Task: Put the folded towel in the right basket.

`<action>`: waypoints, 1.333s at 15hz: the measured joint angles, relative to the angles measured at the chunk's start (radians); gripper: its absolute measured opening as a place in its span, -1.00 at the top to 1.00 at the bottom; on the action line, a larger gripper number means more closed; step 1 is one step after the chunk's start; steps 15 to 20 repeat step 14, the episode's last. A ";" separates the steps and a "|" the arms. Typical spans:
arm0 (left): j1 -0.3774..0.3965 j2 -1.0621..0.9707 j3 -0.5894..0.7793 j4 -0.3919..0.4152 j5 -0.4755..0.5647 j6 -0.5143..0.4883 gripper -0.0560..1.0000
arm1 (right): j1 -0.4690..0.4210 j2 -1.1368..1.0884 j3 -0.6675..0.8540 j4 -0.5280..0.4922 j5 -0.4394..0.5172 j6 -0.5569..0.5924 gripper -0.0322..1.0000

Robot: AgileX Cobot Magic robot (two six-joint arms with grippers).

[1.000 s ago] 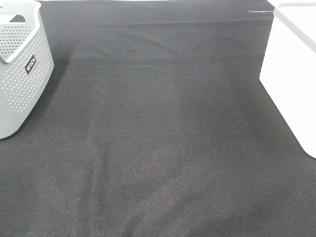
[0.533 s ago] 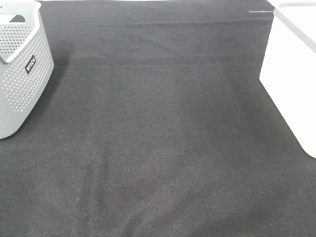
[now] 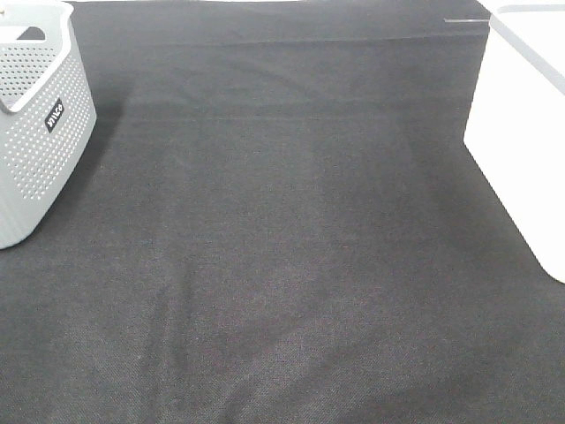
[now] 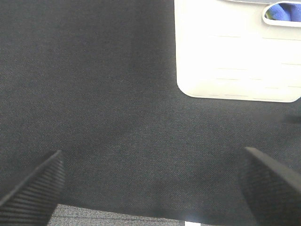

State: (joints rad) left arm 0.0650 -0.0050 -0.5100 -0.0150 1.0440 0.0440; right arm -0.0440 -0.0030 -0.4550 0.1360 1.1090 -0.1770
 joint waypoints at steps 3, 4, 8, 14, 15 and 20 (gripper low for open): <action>0.000 0.000 0.000 0.000 0.000 0.000 -0.98 | 0.000 0.000 0.000 0.000 0.000 0.000 -0.93; 0.000 0.000 0.000 0.000 0.000 0.000 -0.98 | 0.000 0.000 0.000 0.000 0.000 0.000 -0.93; 0.000 0.000 0.000 0.000 0.000 0.000 -0.98 | 0.000 0.000 0.000 0.000 0.000 0.000 -0.93; 0.000 0.000 0.000 0.000 0.000 0.000 -0.98 | 0.000 0.000 0.000 0.000 0.000 0.000 -0.93; 0.000 0.000 0.000 0.000 0.000 0.000 -0.98 | 0.000 0.000 0.000 0.000 0.000 0.000 -0.93; 0.000 0.000 0.000 0.000 0.000 0.000 -0.98 | 0.000 0.000 0.000 0.000 0.000 0.000 -0.93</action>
